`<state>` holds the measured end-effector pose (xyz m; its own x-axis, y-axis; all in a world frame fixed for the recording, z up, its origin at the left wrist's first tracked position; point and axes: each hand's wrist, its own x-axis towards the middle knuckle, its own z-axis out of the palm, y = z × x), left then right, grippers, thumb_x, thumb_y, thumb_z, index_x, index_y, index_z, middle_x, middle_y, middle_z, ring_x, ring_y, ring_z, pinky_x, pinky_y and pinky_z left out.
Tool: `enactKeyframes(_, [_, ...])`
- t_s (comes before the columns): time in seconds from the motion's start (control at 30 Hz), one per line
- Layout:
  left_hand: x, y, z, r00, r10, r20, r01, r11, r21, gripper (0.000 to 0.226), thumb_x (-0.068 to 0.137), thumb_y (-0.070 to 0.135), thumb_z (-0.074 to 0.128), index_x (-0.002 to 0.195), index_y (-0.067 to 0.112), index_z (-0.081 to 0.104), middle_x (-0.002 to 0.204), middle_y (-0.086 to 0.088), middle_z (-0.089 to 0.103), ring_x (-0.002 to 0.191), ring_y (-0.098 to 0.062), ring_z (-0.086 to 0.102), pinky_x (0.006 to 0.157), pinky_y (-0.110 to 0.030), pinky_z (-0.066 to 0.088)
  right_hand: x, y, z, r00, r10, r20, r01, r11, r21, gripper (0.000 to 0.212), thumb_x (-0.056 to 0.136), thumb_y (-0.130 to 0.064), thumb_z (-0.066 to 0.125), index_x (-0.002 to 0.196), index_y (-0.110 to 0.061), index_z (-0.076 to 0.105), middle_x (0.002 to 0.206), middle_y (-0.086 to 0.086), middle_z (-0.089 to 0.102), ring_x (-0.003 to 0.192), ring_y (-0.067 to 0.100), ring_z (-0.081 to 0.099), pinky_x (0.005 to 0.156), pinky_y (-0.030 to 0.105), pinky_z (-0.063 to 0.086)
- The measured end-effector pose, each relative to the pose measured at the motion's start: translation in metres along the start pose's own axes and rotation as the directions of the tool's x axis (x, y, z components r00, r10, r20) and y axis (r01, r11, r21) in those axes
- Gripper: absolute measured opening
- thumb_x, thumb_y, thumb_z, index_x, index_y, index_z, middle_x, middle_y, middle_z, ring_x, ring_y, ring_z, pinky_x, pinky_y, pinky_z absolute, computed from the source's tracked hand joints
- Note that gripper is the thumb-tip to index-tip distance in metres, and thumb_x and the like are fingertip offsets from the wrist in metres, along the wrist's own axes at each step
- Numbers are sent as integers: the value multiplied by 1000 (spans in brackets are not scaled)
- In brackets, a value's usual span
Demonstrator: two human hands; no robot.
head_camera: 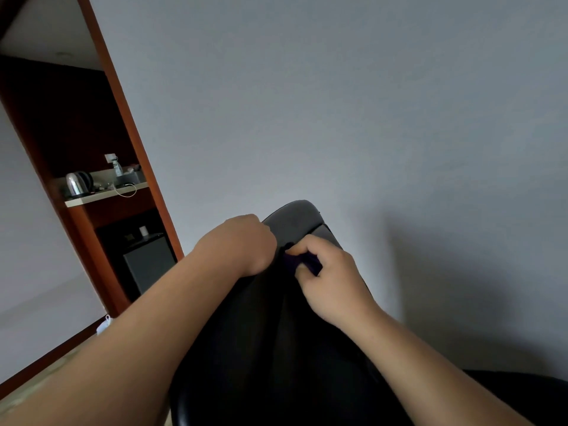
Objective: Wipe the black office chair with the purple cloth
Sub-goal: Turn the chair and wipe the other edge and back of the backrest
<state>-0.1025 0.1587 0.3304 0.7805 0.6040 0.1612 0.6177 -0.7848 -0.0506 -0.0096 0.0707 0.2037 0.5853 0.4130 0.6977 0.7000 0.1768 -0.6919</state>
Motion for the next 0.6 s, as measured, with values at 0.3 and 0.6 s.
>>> enactKeyframes(0.3, [3,-5,1,1000,1,-27,-2,999,-41,41,104,17,28,135,5,51,135,-12,50,123,-30,49,104,-40,41,86,60,7,972,220,-87,-231,961,-151,36,84,-9,53,78,-42,65,102,-11,70,95,18,66,91,39,55])
enactKeyframes(0.6, [15,-6,6,999,-1,-34,-1,999,-35,42,102,10,27,139,3,47,139,-15,47,123,-31,48,104,-38,41,142,114,1,903,406,-138,-429,870,-245,25,81,-10,53,77,-31,65,100,-6,66,88,20,61,84,35,55])
